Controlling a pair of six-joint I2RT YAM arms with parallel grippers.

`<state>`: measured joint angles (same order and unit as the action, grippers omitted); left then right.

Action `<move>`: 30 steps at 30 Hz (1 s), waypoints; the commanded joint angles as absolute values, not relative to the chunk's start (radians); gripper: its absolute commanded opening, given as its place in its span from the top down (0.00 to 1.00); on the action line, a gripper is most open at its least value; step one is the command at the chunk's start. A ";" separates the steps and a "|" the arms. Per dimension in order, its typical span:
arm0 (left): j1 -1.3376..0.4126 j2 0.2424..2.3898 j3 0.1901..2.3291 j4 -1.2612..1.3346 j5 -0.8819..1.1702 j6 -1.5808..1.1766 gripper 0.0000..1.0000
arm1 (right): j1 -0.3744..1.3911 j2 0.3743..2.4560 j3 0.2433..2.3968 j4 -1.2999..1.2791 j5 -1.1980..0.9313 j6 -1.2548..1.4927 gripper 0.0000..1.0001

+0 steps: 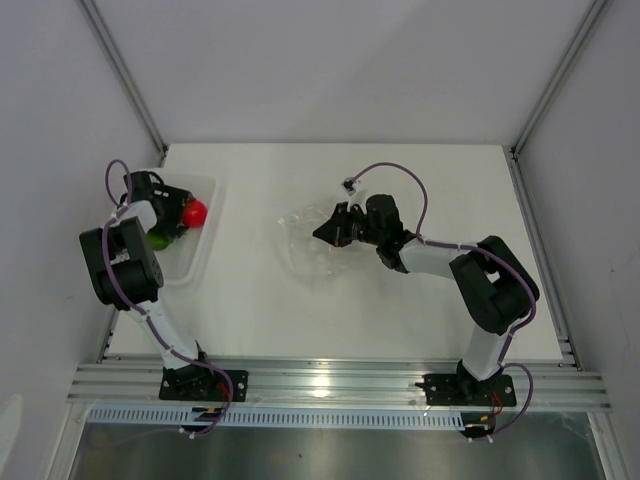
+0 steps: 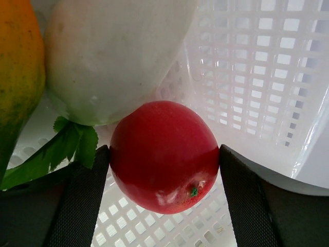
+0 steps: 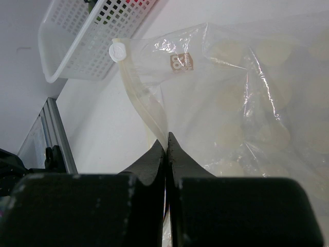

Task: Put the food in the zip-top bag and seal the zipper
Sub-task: Pick up the fake vegetable from the bin.

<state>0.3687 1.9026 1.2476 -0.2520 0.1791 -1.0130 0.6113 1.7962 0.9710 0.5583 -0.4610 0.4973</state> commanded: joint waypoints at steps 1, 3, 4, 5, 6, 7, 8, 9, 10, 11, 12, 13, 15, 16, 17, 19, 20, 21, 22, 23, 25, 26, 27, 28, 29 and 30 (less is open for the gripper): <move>0.362 1.882 1.230 -0.190 0.195 -1.026 0.17 | 0.607 1.801 1.002 0.592 -0.468 0.489 1.00; 0.362 1.873 1.226 -0.184 0.199 -1.026 0.23 | 0.607 1.801 1.002 0.592 -0.468 0.489 1.00; 0.364 1.867 1.226 -0.183 0.199 -1.026 0.25 | 0.607 1.802 1.002 0.592 -0.468 0.489 1.00; 0.362 1.862 1.223 -0.176 0.199 -1.022 0.28 | 0.607 1.801 1.002 0.592 -0.469 0.489 1.00; 0.362 1.847 1.215 -0.167 0.199 -1.019 0.31 | 0.607 1.802 1.002 0.594 -0.469 0.491 1.00; 0.364 1.839 1.210 -0.161 0.201 -1.017 0.33 | 0.607 1.802 1.002 0.594 -0.469 0.489 1.00; 0.362 1.832 1.207 -0.152 0.202 -1.011 0.37 | 0.607 1.802 1.002 0.594 -0.469 0.489 1.00; 0.362 1.815 1.204 -0.147 0.204 -1.009 0.39 | 0.607 1.802 1.002 0.594 -0.469 0.491 1.00; 0.362 1.809 1.194 -0.143 0.209 -1.006 0.40 | 0.607 1.802 1.002 0.594 -0.469 0.489 1.00; 0.364 1.802 1.195 -0.141 0.213 -1.003 0.45 | 0.607 1.802 1.002 0.594 -0.469 0.491 1.00; 0.364 1.795 1.186 -0.134 0.222 -1.002 0.47 | 0.607 1.802 1.002 0.595 -0.469 0.491 1.00; 0.364 1.778 1.180 -0.129 0.229 -1.002 0.51 | 0.607 1.802 1.002 0.595 -0.469 0.491 1.00; 0.365 1.763 1.175 -0.123 0.236 -1.002 0.56 | 0.609 1.802 1.002 0.595 -0.471 0.492 1.00; 0.367 1.740 1.166 -0.118 0.242 -1.002 0.61 | 0.609 1.802 1.002 0.597 -0.471 0.492 1.00; 0.368 1.727 1.154 -0.114 0.245 -1.002 0.62 | 0.607 1.802 1.002 0.597 -0.471 0.492 1.00; 0.370 1.691 1.140 -0.097 0.250 -1.002 0.66 | 0.607 1.802 1.002 0.597 -0.469 0.492 1.00; 0.371 1.680 1.126 -0.094 0.253 -1.000 0.68 | 0.609 1.802 1.002 0.598 -0.471 0.494 1.00; 0.377 1.671 1.123 -0.097 0.258 -1.002 0.69 | 0.607 1.804 1.002 0.598 -0.471 0.492 1.00; 0.380 1.661 1.114 -0.094 0.261 -1.002 0.72 | 0.607 1.802 1.002 0.598 -0.471 0.494 1.00; 0.383 1.643 1.100 -0.091 0.277 -1.006 0.73 | 0.607 1.802 1.002 0.598 -0.471 0.494 1.00; 0.397 1.620 1.068 -0.072 0.293 -1.009 0.78 | 0.607 1.804 1.002 0.598 -0.471 0.492 1.00; 0.402 1.597 1.059 -0.063 0.307 -1.015 0.79 | 0.607 1.802 1.002 0.598 -0.471 0.494 1.00; 0.408 1.585 1.028 -0.055 0.313 -1.019 0.80 | 0.607 1.804 1.002 0.600 -0.471 0.495 1.00; 0.410 1.571 1.020 -0.039 0.317 -1.017 0.83 | 0.609 1.805 1.002 0.601 -0.472 0.497 1.00; 0.411 1.559 1.013 -0.037 0.325 -1.019 0.84 | 0.607 1.805 1.002 0.601 -0.474 0.495 1.00; 0.411 1.536 1.000 -0.037 0.336 -1.017 0.86 | 0.607 1.807 1.002 0.604 -0.476 0.495 1.00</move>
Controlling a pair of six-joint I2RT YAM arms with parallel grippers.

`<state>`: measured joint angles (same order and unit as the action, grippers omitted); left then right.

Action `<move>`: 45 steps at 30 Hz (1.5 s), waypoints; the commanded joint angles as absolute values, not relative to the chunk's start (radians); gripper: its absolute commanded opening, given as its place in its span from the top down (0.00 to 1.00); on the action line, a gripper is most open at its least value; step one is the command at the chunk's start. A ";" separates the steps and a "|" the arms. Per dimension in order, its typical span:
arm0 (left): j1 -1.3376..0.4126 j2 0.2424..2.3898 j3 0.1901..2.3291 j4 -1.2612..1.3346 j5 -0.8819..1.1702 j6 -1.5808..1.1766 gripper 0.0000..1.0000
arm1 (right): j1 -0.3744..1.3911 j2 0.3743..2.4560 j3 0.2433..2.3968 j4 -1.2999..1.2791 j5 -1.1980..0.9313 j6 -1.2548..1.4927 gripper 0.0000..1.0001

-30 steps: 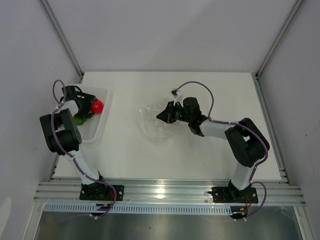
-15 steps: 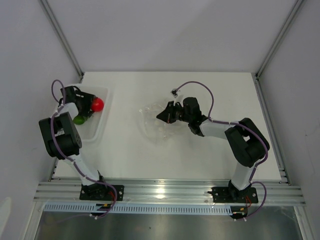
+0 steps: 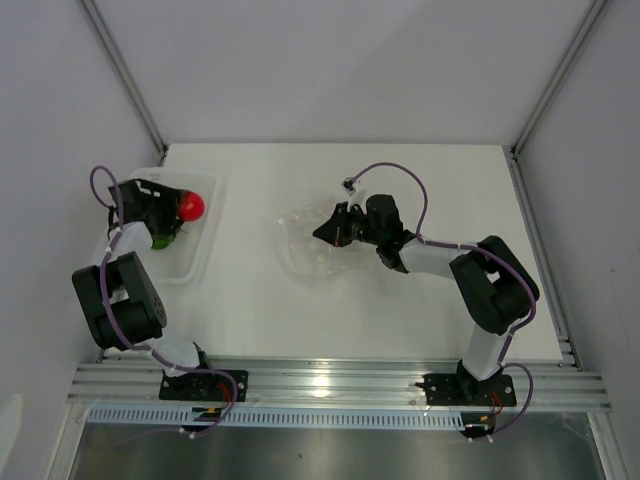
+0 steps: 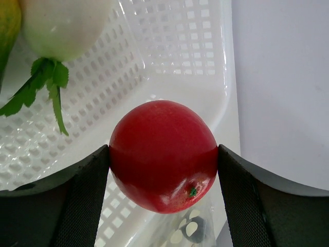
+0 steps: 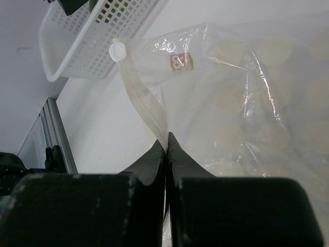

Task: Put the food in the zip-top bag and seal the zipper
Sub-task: Pick up the fake vegetable from the bin, then place the fake vegetable in the zipper food storage bag.

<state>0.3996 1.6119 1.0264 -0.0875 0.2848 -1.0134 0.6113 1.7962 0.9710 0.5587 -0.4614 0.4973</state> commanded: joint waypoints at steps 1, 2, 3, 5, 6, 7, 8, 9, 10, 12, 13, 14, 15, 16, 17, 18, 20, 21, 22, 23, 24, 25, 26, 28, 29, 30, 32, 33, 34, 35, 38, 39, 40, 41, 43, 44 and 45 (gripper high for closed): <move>0.411 1.523 0.993 -0.041 0.342 -1.014 0.89 | 0.607 1.807 1.002 0.604 -0.476 0.497 1.00; 0.411 1.511 0.985 -0.035 0.348 -1.008 0.92 | 0.607 1.809 1.002 0.604 -0.477 0.497 1.00; 0.411 1.482 0.970 -0.031 0.366 -1.006 0.95 | 0.607 1.809 1.002 0.604 -0.477 0.495 1.00; 0.411 1.450 0.916 -0.014 0.388 -1.011 0.99 | 0.609 1.809 1.003 0.603 -0.476 0.495 1.00; 0.413 1.434 0.901 -0.006 0.414 -1.012 0.99 | 0.607 1.809 1.002 0.603 -0.476 0.497 1.00; 0.411 1.396 0.879 -0.006 0.420 -1.009 0.99 | 0.607 1.809 1.002 0.603 -0.476 0.497 1.00; 0.411 1.375 0.855 0.027 0.426 -1.006 1.00 | 0.607 1.810 1.003 0.603 -0.476 0.497 1.00; 0.411 1.329 0.839 0.049 0.449 -1.006 0.99 | 0.607 1.812 1.003 0.604 -0.476 0.497 1.00; 0.411 1.304 0.828 0.060 0.462 -1.002 0.99 | 0.607 1.812 1.003 0.604 -0.476 0.499 1.00; 0.411 1.252 0.779 0.066 0.492 -0.986 0.99 | 0.609 1.815 1.005 0.607 -0.477 0.503 1.00; 0.410 1.193 0.760 0.063 0.502 -0.979 1.00 | 0.609 1.816 1.005 0.610 -0.477 0.506 1.00; 0.408 1.163 0.737 0.061 0.512 -0.970 0.99 | 0.609 1.818 1.006 0.612 -0.477 0.506 1.00; 0.405 1.132 0.726 0.066 0.521 -0.962 0.99 | 0.609 1.818 1.006 0.614 -0.480 0.511 1.00; 0.400 1.071 0.703 0.067 0.543 -0.948 0.99 | 0.609 1.818 1.006 0.614 -0.483 0.512 1.00; 0.387 1.040 0.680 0.072 0.554 -0.942 0.99 | 0.611 1.821 1.008 0.611 -0.483 0.514 1.00; 0.374 1.011 0.661 0.074 0.564 -0.922 1.00 | 0.612 1.819 1.011 0.604 -0.483 0.515 1.00; 0.313 0.936 0.647 0.072 0.578 -0.893 0.99 | 0.614 1.818 1.019 0.571 -0.482 0.515 1.00; 0.287 0.918 0.638 0.069 0.584 -0.878 0.99 | 0.617 1.812 1.022 0.557 -0.477 0.511 1.00; 0.256 0.902 0.646 0.051 0.595 -0.846 1.00 | 0.621 1.806 1.032 0.537 -0.460 0.499 1.00; 0.197 0.881 0.644 0.058 0.606 -0.833 0.99 | 0.623 1.799 1.038 0.487 -0.448 0.491 1.00; 0.164 0.873 0.646 0.066 0.615 -0.806 0.99 | 0.624 1.786 1.043 0.463 -0.422 0.485 1.00; 0.131 0.870 0.652 0.043 0.617 -0.792 1.00 | 0.629 1.779 1.057 0.437 -0.411 0.482 1.00; 0.068 0.865 0.658 0.037 0.617 -0.775 0.99 | 0.630 1.772 1.063 0.387 -0.400 0.480 1.00; 0.014 0.865 0.663 0.047 0.630 -0.739 1.00 | 0.638 1.743 1.077 0.338 -0.388 0.485 1.00; -0.055 0.867 0.664 0.049 0.632 -0.727 0.99 | 0.641 1.729 1.084 0.271 -0.387 0.474 1.00; -0.080 0.874 0.666 0.049 0.627 -0.713 0.99 | 0.649 1.712 1.091 0.237 -0.373 0.465 1.00; -0.154 0.880 0.647 0.086 0.617 -0.718 1.00 | 0.670 1.658 1.091 0.155 -0.356 0.457 1.00; -0.173 0.891 0.635 0.109 0.617 -0.738 0.99 | 0.676 1.642 1.092 0.135 -0.353 0.451 1.00; -0.193 0.893 0.603 0.133 0.612 -0.750 0.99 | 0.686 1.611 1.092 0.096 -0.353 0.449 1.00; -0.225 0.896 0.592 0.156 0.609 -0.762 1.00 | 0.701 1.599 1.101 0.074 -0.354 0.451 1.00; -0.273 0.894 0.554 0.215 0.580 -0.798 0.99 | 0.736 1.546 1.112 0.009 -0.354 0.451 1.00; -0.282 0.887 0.546 0.212 0.568 -0.801 0.99 | 0.742 1.534 1.118 0.003 -0.351 0.462 1.00; -0.291 0.864 0.540 0.206 0.533 -0.799 1.00 | 0.749 1.522 1.120 -0.033 -0.350 0.471 1.00; -0.305 0.848 0.529 0.198 0.513 -0.789 1.00 | 0.756 1.500 1.118 -0.040 -0.354 0.483 1.00; -0.322 0.815 0.526 0.164 0.439 -0.778 0.99 | 0.758 1.480 1.115 -0.055 -0.362 0.523 1.00; -0.337 0.787 0.517 0.155 0.419 -0.773 0.99 | 0.759 1.462 1.114 -0.063 -0.373 0.535 1.00; -0.344 0.775 0.518 0.150 0.404 -0.769 0.99 | 0.764 1.451 1.112 -0.069 -0.376 0.548 1.00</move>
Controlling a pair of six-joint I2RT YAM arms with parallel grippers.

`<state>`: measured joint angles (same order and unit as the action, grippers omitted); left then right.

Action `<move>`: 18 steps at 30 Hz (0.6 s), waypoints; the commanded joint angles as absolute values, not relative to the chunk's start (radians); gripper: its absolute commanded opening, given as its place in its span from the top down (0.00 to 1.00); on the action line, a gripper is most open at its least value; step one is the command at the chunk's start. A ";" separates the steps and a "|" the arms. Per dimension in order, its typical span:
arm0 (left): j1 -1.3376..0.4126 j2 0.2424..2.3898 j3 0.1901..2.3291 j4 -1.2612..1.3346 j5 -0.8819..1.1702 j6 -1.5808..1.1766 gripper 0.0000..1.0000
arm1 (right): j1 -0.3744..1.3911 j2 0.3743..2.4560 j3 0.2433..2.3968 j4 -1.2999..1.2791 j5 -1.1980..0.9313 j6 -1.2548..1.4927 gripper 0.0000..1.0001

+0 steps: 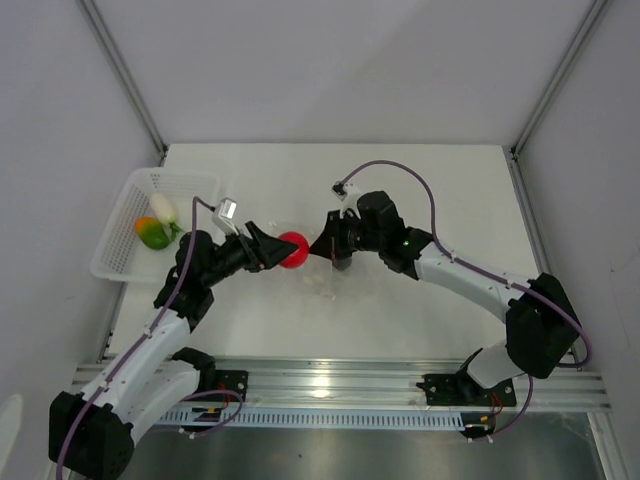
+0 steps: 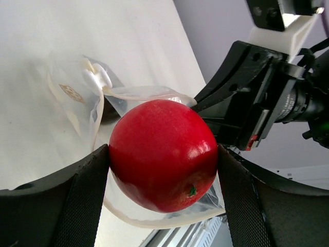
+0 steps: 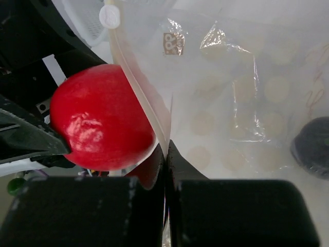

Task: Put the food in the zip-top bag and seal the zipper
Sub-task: Place the fake vegetable in the zipper food storage bag.

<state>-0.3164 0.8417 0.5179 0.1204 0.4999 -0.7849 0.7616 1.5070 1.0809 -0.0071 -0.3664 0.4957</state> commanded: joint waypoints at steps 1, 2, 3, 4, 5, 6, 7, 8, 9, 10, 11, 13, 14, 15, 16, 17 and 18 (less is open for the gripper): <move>-0.351 0.766 0.515 0.146 0.391 -0.767 0.99 | 0.768 1.441 1.111 -0.078 -0.379 0.563 1.00; -0.368 0.752 0.517 0.141 0.373 -0.764 1.00 | 0.770 1.430 1.108 -0.081 -0.380 0.569 1.00; -0.377 0.749 0.520 0.135 0.364 -0.753 0.99 | 0.775 1.410 1.104 -0.084 -0.379 0.572 1.00; -0.397 0.747 0.523 0.112 0.350 -0.747 0.99 | 0.782 1.401 1.097 -0.084 -0.376 0.577 1.00; -0.408 0.749 0.526 0.103 0.324 -0.741 0.99 | 0.785 1.393 1.094 -0.084 -0.373 0.584 1.00; -0.414 0.750 0.526 0.094 0.316 -0.736 0.99 | 0.788 1.382 1.091 -0.084 -0.367 0.589 1.00; -0.422 0.752 0.528 0.089 0.310 -0.735 1.00 | 0.790 1.379 1.088 -0.084 -0.364 0.594 1.00; -0.439 0.752 0.526 0.083 0.301 -0.735 1.00 | 0.792 1.378 1.080 -0.081 -0.354 0.601 1.00; -0.446 0.750 0.528 0.081 0.290 -0.733 0.99 | 0.792 1.374 1.074 -0.081 -0.350 0.607 1.00; -0.466 0.750 0.523 0.081 0.279 -0.733 1.00 | 0.792 1.373 1.066 -0.072 -0.348 0.612 1.00; -0.477 0.749 0.520 0.080 0.270 -0.732 0.99 | 0.792 1.373 1.063 -0.071 -0.347 0.618 1.00; -0.498 0.753 0.523 0.071 0.249 -0.729 0.99 | 0.793 1.368 1.058 -0.064 -0.341 0.638 1.00; -0.505 0.755 0.526 0.064 0.241 -0.724 0.99 | 0.793 1.364 1.052 -0.058 -0.338 0.644 1.00; -0.509 0.758 0.526 0.049 0.226 -0.721 0.99 | 0.792 1.359 1.051 -0.055 -0.334 0.656 1.00; -0.517 0.758 0.529 0.045 0.219 -0.719 0.98 | 0.792 1.355 1.052 -0.055 -0.330 0.658 1.00; -0.522 0.756 0.529 0.041 0.216 -0.718 0.92 | 0.793 1.348 1.052 -0.057 -0.325 0.660 1.00; -0.525 0.755 0.526 0.040 0.213 -0.716 0.89 | 0.792 1.344 1.055 -0.057 -0.313 0.660 1.00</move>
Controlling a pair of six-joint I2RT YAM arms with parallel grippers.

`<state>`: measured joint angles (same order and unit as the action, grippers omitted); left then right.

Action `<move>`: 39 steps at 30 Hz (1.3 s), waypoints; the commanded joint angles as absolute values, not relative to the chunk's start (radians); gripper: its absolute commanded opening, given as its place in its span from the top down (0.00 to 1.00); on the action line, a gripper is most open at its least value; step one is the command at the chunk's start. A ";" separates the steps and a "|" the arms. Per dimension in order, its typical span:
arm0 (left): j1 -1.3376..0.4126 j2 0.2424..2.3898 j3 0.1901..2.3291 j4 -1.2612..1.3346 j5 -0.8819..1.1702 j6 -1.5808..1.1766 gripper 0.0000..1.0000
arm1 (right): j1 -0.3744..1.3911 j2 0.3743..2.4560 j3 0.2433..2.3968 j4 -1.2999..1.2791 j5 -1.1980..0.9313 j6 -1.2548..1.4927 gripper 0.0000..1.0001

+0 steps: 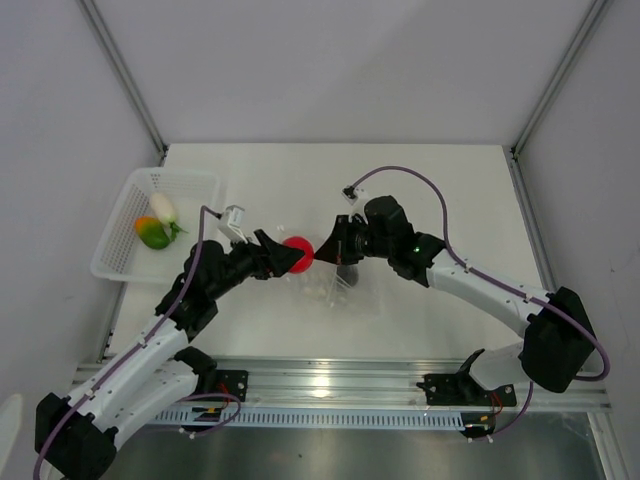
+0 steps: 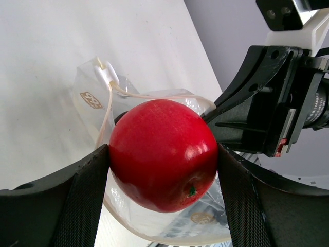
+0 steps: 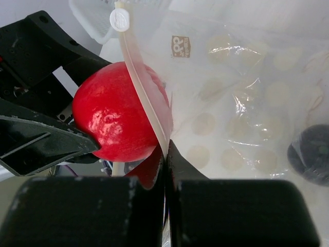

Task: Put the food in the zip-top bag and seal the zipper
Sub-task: Place the fake vegetable in the zipper food storage bag.

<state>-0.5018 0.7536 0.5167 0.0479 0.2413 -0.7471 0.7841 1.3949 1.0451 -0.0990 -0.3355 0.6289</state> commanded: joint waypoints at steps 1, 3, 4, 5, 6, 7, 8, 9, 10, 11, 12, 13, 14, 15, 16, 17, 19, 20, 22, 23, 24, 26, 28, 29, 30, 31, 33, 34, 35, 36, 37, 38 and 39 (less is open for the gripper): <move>-0.531 0.752 0.529 0.041 0.207 -0.715 0.87 | 0.792 1.341 1.055 -0.060 -0.308 0.660 1.00; -0.537 0.752 0.528 0.043 0.207 -0.712 0.75 | 0.790 1.335 1.055 -0.063 -0.301 0.661 1.00; -0.541 0.750 0.528 0.043 0.204 -0.710 0.70 | 0.790 1.333 1.054 -0.064 -0.299 0.663 1.00; -0.543 0.750 0.531 0.043 0.204 -0.707 0.61 | 0.790 1.333 1.054 -0.064 -0.299 0.664 1.00; -0.546 0.750 0.531 0.043 0.204 -0.706 0.56 | 0.790 1.332 1.052 -0.063 -0.299 0.667 1.00; -0.549 0.750 0.534 0.043 0.201 -0.703 0.52 | 0.792 1.328 1.049 -0.064 -0.299 0.669 1.00; -0.551 0.749 0.537 0.041 0.199 -0.701 0.44 | 0.792 1.328 1.049 -0.064 -0.299 0.669 1.00; -0.552 0.749 0.540 0.038 0.196 -0.701 0.38 | 0.790 1.327 1.051 -0.066 -0.299 0.670 1.00; -0.555 0.749 0.543 0.037 0.198 -0.700 0.33 | 0.792 1.328 1.051 -0.064 -0.299 0.670 1.00; -0.557 0.747 0.545 0.028 0.198 -0.695 0.01 | 0.792 1.327 1.051 -0.061 -0.301 0.673 1.00; -0.558 0.746 0.554 0.020 0.195 -0.692 0.01 | 0.790 1.325 1.049 -0.057 -0.301 0.678 1.00; -0.560 0.741 0.558 0.011 0.193 -0.689 0.01 | 0.792 1.324 1.049 -0.055 -0.301 0.678 1.00; -0.558 0.735 0.558 0.002 0.181 -0.686 0.01 | 0.792 1.324 1.049 -0.054 -0.299 0.681 1.00; -0.560 0.714 0.563 -0.026 0.175 -0.684 0.01 | 0.790 1.322 1.049 -0.052 -0.299 0.680 1.00; -0.560 0.701 0.568 -0.034 0.169 -0.681 0.01 | 0.792 1.322 1.049 -0.058 -0.295 0.678 1.00; -0.558 0.689 0.569 -0.041 0.166 -0.673 0.00 | 0.792 1.321 1.049 -0.061 -0.291 0.673 1.00; -0.560 0.654 0.590 -0.070 0.155 -0.663 0.00 | 0.788 1.318 1.048 -0.071 -0.282 0.664 1.00; -0.560 0.646 0.607 -0.086 0.152 -0.652 0.01 | 0.790 1.315 1.045 -0.072 -0.273 0.661 1.00; -0.558 0.629 0.649 -0.149 0.120 -0.649 0.01 | 0.790 1.310 1.037 -0.072 -0.264 0.658 1.00; -0.560 0.626 0.658 -0.176 0.104 -0.652 0.00 | 0.790 1.309 1.031 -0.069 -0.262 0.657 1.00; -0.560 0.624 0.667 -0.219 0.065 -0.653 0.00 | 0.788 1.305 1.022 -0.068 -0.262 0.654 1.00; -0.558 0.626 0.699 -0.253 0.034 -0.649 0.00 | 0.788 1.299 1.017 -0.074 -0.256 0.644 1.00; -0.557 0.638 0.724 -0.290 -0.032 -0.644 0.01 | 0.788 1.296 1.017 -0.093 -0.244 0.618 1.00; -0.558 0.644 0.735 -0.305 -0.058 -0.647 0.01 | 0.785 1.292 1.020 -0.103 -0.241 0.606 1.00; -0.557 0.650 0.748 -0.334 -0.121 -0.658 0.01 | 0.784 1.289 1.022 -0.119 -0.230 0.586 1.00; -0.557 0.661 0.755 -0.351 -0.159 -0.669 0.00 | 0.784 1.287 1.022 -0.127 -0.226 0.575 1.00; -0.552 0.675 0.779 -0.389 -0.284 -0.699 0.01 | 0.778 1.278 1.017 -0.140 -0.221 0.558 1.00; -0.549 0.686 0.787 -0.426 -0.322 -0.724 0.00 | 0.775 1.276 1.017 -0.150 -0.218 0.540 1.00; -0.539 0.692 0.801 -0.437 -0.356 -0.730 0.01 | 0.775 1.275 1.016 -0.153 -0.215 0.532 1.00; -0.531 0.696 0.805 -0.448 -0.385 -0.733 0.01 | 0.772 1.275 1.014 -0.156 -0.213 0.526 1.00; -0.519 0.703 0.810 -0.468 -0.425 -0.738 0.00 | 0.772 1.275 1.008 -0.156 -0.212 0.516 1.00; -0.476 0.716 0.822 -0.480 -0.429 -0.739 0.01 | 0.770 1.273 1.005 -0.153 -0.213 0.514 1.00; -0.445 0.729 0.836 -0.491 -0.423 -0.756 0.01 | 0.764 1.275 1.002 -0.150 -0.224 0.512 1.00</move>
<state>-0.5079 0.7109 0.7750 -0.4217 -0.2928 -0.7132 0.7746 1.3029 1.0115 -0.1486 -0.2329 0.5579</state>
